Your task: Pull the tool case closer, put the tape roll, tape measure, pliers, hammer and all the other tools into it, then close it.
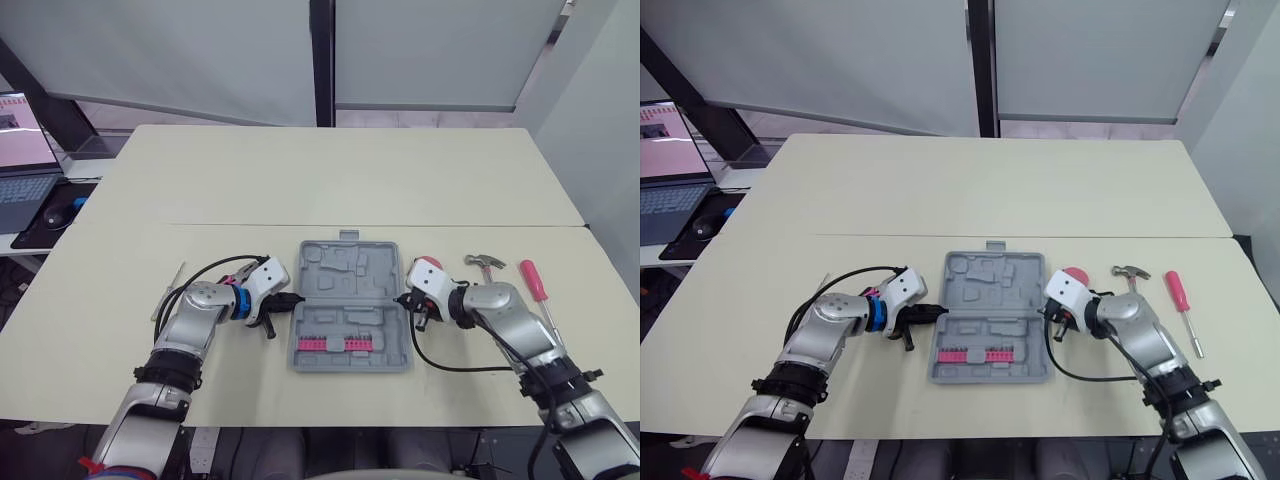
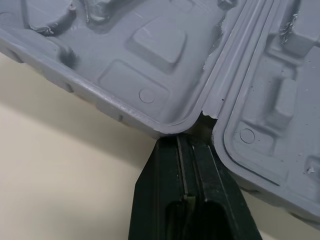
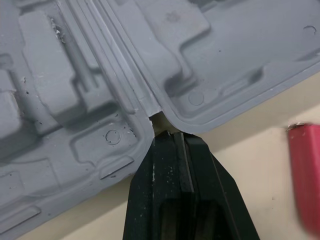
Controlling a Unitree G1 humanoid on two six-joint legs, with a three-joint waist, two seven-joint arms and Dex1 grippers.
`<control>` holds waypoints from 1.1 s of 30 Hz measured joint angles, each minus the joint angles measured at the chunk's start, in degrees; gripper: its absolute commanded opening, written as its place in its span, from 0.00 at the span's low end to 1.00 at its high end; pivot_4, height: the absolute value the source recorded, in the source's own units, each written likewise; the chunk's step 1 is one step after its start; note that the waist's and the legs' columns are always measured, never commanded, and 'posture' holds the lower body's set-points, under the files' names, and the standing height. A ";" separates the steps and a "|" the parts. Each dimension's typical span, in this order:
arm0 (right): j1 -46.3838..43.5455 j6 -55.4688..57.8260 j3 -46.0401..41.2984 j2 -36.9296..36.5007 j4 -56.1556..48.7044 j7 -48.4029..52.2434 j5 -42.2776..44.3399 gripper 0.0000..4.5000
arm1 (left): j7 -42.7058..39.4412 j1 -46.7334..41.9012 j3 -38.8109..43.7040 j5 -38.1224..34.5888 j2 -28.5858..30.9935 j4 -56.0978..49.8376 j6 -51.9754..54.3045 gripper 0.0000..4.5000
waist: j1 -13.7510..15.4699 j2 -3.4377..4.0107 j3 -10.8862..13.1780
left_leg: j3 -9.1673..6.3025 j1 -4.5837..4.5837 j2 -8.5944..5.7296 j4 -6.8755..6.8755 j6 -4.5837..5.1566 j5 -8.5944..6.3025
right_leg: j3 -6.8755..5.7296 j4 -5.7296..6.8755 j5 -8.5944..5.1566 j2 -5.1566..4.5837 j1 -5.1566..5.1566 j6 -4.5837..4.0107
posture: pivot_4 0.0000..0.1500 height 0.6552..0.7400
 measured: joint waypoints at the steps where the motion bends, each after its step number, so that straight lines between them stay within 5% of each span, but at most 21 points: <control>1: 1.15 0.92 -0.10 -0.55 -1.72 0.05 0.41 0.00 | -0.06 1.26 -0.40 -0.05 0.46 -2.55 1.52 0.00 | 0.00 0.00 0.00 | 0.00 0.00 0.00 0.00 0.00 0.00 | 0.01 0.00 0.00 0.00 0.00 0.00 | 1.00 1.00; 13: 11.95 8.44 0.22 -5.27 -17.58 0.59 3.00 0.00 | 0.01 15.82 -2.26 -3.91 6.38 -25.13 13.52 0.00 | 0.05 0.00 0.00 | -0.01 0.04 0.03 -0.02 0.01 0.00 | 0.03 -0.10 -0.02 0.00 0.06 -0.01 | 1.00 1.00; 33: 17.43 8.89 1.81 -10.84 -23.26 1.05 5.64 0.00 | 1.62 20.82 -4.45 -7.07 9.83 -32.11 16.64 0.00 | 0.07 -0.03 -0.02 | -0.02 0.02 0.05 -0.06 0.03 -0.01 | 0.02 -0.39 -0.02 0.00 0.13 -0.01 | 1.00 1.00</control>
